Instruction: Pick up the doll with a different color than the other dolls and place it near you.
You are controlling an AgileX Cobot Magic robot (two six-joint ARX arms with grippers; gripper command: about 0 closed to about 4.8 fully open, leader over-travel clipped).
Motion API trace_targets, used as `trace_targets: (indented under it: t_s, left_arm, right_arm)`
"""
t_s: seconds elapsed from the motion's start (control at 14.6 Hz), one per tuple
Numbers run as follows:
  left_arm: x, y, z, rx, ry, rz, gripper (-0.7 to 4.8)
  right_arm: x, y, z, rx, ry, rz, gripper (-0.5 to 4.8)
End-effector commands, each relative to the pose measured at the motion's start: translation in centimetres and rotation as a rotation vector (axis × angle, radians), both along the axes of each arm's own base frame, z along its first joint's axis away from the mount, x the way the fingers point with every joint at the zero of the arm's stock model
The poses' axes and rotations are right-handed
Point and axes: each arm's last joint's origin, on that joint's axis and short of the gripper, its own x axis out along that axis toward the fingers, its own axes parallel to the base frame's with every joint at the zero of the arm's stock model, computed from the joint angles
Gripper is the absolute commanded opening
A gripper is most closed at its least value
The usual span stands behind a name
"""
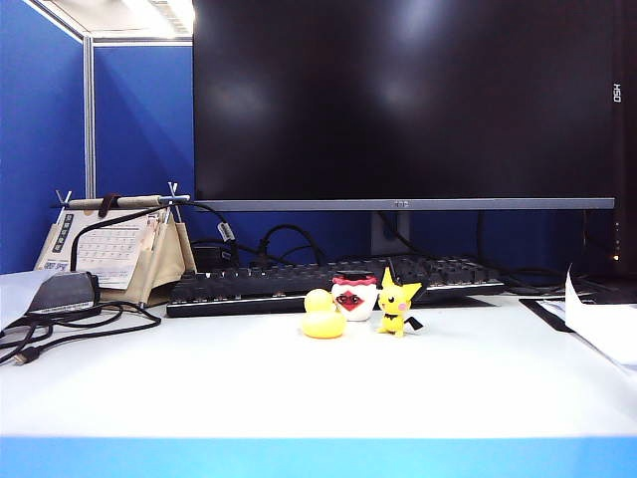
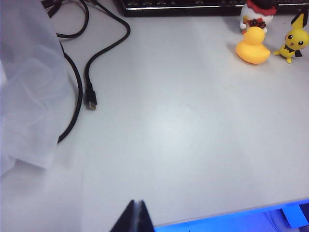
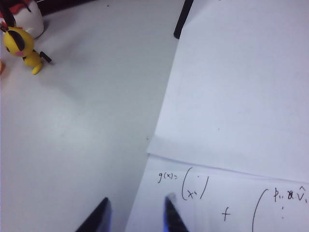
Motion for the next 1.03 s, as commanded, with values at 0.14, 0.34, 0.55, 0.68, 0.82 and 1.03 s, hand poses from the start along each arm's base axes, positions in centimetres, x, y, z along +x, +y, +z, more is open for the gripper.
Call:
trace_targets:
  t_s: [0.14,0.34,0.55,0.68,0.82,1.03]
  left_arm:
    - [-0.1,-0.1,0.0,-0.005,0.013,-0.047,-0.04]
    - [-0.1,-0.2,0.0,0.001,0.017,-0.082,-0.04]
    - [-0.2,-0.5,0.1,-0.049,0.036,-0.181,-0.02]
    - [-0.1,-1.1,2.2,-0.193,-0.066,-0.283,0.5]
    - [-0.4,-0.6,7.1,-0.27,-0.338,-0.281,0.64]
    - [-0.6,0.0,13.1,-0.171,-0.462,-0.219,2.25]
  right_arm:
    - [0.0,0.0,0.1,0.01,-0.014,-0.001,1.44]
    - [0.0,0.0,0.1,0.01,-0.014,-0.001,1.44]
    - [0.0,0.0,0.1,0.01,-0.014,-0.001,1.44]
    - [0.0,0.0,0.1,0.01,-0.014,-0.001,1.44]
    - [0.0,0.0,0.1,0.01,-0.014,-0.001,1.44]
    - [0.0,0.0,0.1,0.01,-0.014,-0.001,1.44]
